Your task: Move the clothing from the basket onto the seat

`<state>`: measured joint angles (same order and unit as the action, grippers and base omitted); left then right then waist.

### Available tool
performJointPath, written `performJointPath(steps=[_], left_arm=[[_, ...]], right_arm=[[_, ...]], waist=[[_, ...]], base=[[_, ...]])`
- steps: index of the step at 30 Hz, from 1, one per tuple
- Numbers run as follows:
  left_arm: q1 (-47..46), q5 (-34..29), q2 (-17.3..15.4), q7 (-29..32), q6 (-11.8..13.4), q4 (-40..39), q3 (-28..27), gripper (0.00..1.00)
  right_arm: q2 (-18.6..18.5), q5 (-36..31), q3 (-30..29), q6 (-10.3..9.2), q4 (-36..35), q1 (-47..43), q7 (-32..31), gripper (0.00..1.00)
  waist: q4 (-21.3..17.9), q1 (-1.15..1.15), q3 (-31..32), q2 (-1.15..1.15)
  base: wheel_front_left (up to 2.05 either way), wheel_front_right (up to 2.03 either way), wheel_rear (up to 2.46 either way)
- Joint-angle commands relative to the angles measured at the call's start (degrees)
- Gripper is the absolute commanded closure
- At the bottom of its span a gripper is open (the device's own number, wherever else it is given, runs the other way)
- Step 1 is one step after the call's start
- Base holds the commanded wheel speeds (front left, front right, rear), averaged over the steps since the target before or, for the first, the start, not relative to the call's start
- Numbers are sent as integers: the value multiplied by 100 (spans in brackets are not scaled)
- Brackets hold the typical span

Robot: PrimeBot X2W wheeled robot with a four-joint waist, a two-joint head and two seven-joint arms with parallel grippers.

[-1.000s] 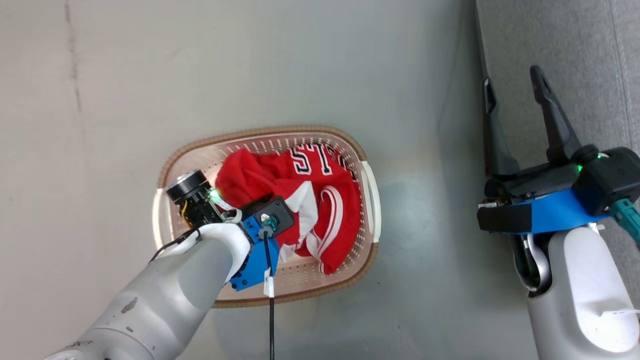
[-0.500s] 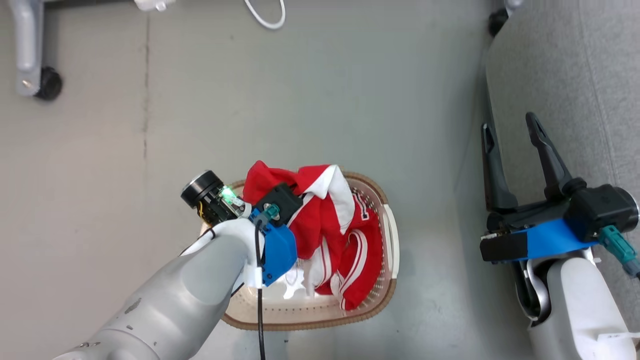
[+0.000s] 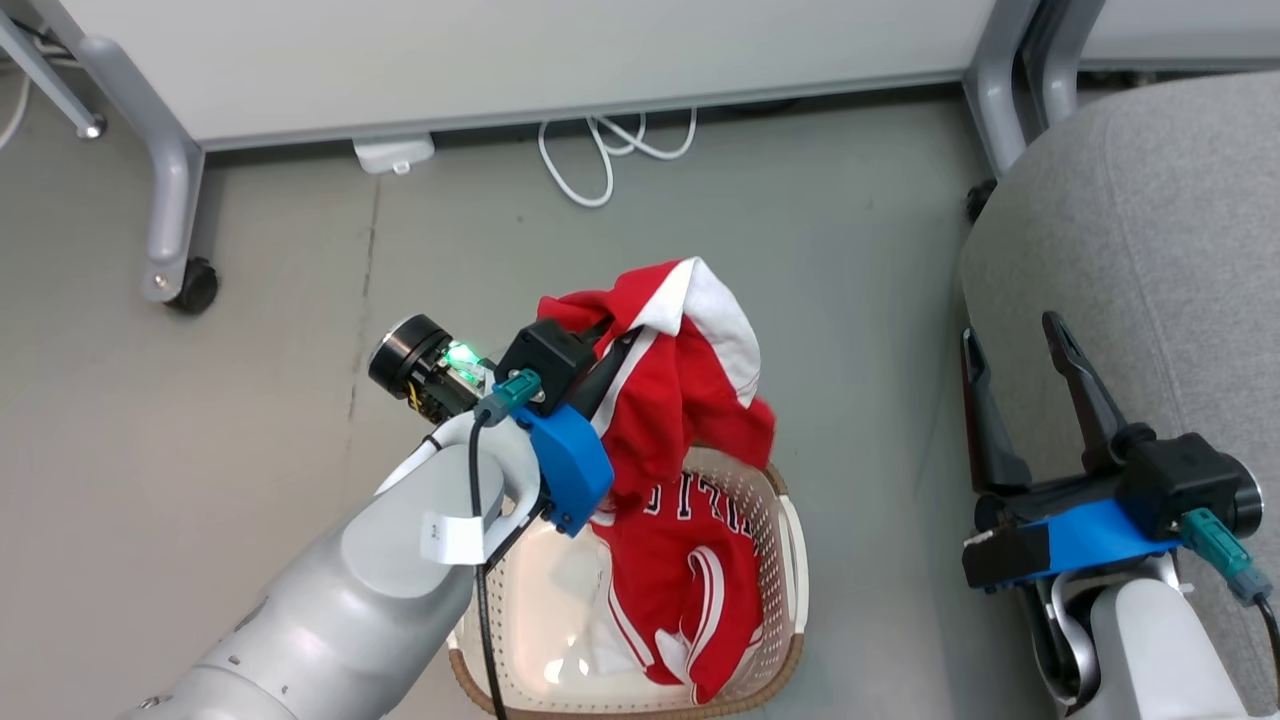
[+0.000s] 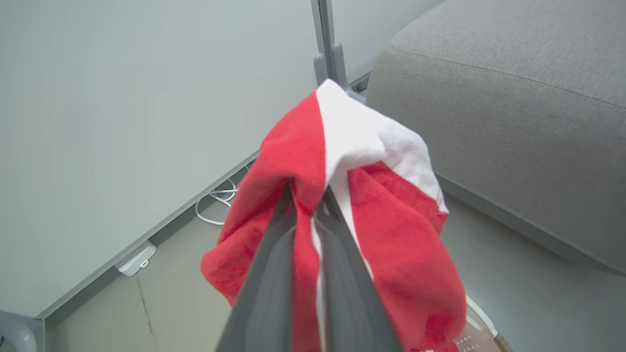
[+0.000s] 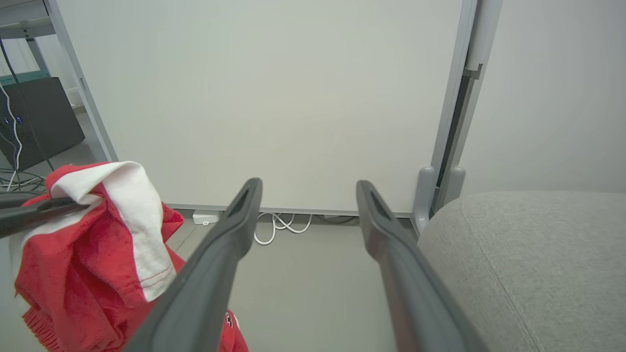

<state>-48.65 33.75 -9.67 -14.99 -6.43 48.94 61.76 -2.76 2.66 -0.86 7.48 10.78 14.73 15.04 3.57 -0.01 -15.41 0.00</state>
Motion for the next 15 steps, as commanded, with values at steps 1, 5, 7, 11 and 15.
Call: performJointPath(steps=[1,5,7,11,15], left_arm=[[70,-15,-23,-28,41,-73,-90,100],[179,-41,-25,-28,96,-343,-390,100],[211,-54,-17,-28,122,-456,-520,100],[290,-83,8,-29,150,-672,-716,100],[336,-95,26,-29,160,-819,-840,100]], right_arm=[[-22,29,-6,3,18,-92,22,0],[-22,67,7,3,53,-228,22,0],[-22,90,14,3,74,-300,22,0],[-22,123,22,3,112,-461,22,0],[-22,165,48,3,149,-599,22,0]], waist=[[19,1,140,0],[20,1,371,0],[20,1,490,0],[23,1,701,0],[25,1,886,0]], base=[[0,0,0],[0,0,0],[0,0,0],[0,0,0],[0,0,0]])
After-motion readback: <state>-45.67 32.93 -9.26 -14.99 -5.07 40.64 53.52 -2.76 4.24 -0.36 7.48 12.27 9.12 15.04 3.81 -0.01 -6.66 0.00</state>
